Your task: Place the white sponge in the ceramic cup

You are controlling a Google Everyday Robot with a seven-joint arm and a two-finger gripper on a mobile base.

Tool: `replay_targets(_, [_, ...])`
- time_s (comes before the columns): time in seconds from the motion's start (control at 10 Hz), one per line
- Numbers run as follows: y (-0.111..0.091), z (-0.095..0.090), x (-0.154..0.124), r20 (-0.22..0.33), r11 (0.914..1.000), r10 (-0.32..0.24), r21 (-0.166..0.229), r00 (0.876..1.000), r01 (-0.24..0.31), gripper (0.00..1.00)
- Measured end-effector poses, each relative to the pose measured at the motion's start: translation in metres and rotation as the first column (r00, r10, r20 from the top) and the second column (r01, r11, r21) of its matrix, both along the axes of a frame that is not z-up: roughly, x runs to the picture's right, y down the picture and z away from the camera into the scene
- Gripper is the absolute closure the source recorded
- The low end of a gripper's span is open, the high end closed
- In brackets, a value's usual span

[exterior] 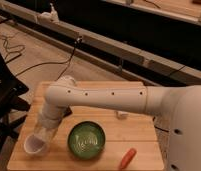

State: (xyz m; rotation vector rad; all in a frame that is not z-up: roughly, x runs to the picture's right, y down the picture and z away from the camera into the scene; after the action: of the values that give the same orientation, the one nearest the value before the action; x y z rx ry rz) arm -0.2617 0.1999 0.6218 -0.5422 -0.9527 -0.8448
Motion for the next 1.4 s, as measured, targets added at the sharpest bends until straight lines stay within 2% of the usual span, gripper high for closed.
replay_targets(0.2, [0.015,-0.006,-0.026,0.043,0.9992,-0.037,-0.015,0.998,0.038,1.00])
replay_targets(0.4, [0.032,-0.001,-0.048,0.057,0.9962,-0.074,-0.043,0.996,0.076,0.98])
replay_targets(0.6, [0.038,0.010,-0.064,0.055,0.9938,-0.083,-0.069,0.995,0.087,0.79])
replay_targets(0.8, [0.032,0.018,-0.066,0.043,0.9948,-0.076,-0.066,0.996,0.078,0.61])
replay_targets(1.0, [0.025,0.026,-0.062,0.021,0.9961,-0.063,-0.059,0.998,0.065,0.39])
replay_targets(1.1, [0.024,0.029,-0.060,0.016,0.9965,-0.054,-0.064,0.998,0.055,0.34])
replay_targets(1.4, [0.023,0.032,-0.052,0.008,0.9967,-0.031,-0.075,0.999,0.032,0.33])
